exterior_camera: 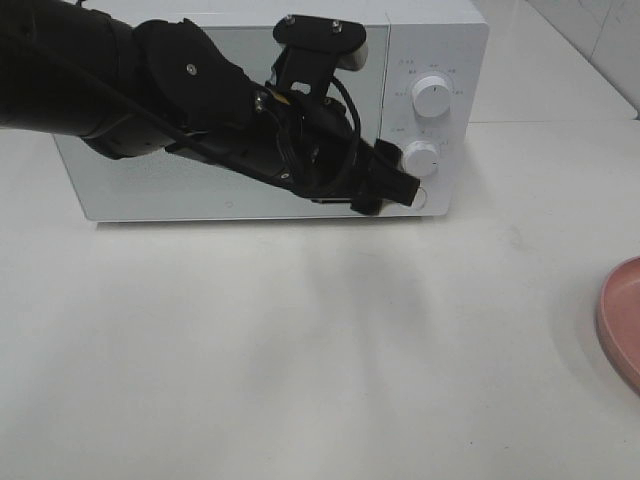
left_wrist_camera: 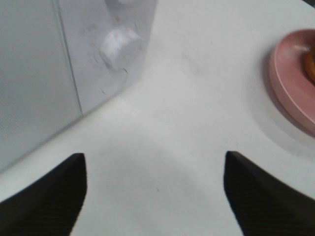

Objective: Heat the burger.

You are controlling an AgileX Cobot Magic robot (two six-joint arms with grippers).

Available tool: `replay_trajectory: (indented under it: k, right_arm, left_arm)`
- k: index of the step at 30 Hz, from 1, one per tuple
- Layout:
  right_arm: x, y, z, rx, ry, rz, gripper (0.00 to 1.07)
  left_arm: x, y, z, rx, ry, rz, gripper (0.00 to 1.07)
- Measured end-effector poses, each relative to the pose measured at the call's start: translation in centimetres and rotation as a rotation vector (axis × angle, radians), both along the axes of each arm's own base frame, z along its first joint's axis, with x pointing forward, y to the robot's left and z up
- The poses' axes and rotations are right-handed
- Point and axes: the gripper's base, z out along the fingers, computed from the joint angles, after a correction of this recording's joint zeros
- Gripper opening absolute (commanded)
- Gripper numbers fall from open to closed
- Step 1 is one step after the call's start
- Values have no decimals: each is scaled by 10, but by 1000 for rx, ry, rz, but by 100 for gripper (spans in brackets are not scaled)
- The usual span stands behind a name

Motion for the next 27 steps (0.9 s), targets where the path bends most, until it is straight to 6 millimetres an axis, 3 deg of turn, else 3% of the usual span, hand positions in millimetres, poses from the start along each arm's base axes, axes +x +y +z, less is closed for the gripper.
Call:
replay_trajectory:
  k: [7,12,16,18,20,21,23,24,26,27]
  right_arm:
    - [0,0,0,0,0,0,76]
    - [0,0,0,0,0,0,76]
    - [0,0,0,0,0,0,76]
    - [0,0,0,0,0,0,76]
    - [0,0,0,0,0,0,76]
    - [0,0,0,0,0,0,76]
    - [0,0,0,0,0,0,76]
    - [0,0,0,0,0,0,76]
    - [0,0,0,0,0,0,76]
    - [0,0,0,0,0,0,76]
  left_arm:
    - [-13,14,-4,137,174,-85,86]
    - [-13,43,2,279,298,-5,86]
    - [-13,82,24,381,387,75,86]
    - [-12,89,27,390,402,85,86]
    - [-7,116,40,403,438,135,86]
    - [-7,116,40,403,438,135,86]
    - [1,155,62,374,431,226,86]
    - [1,155,62,374,431,226,86]
    - [3,183,76,354,429,298,86]
    - [3,183,76,354,429,298,86]
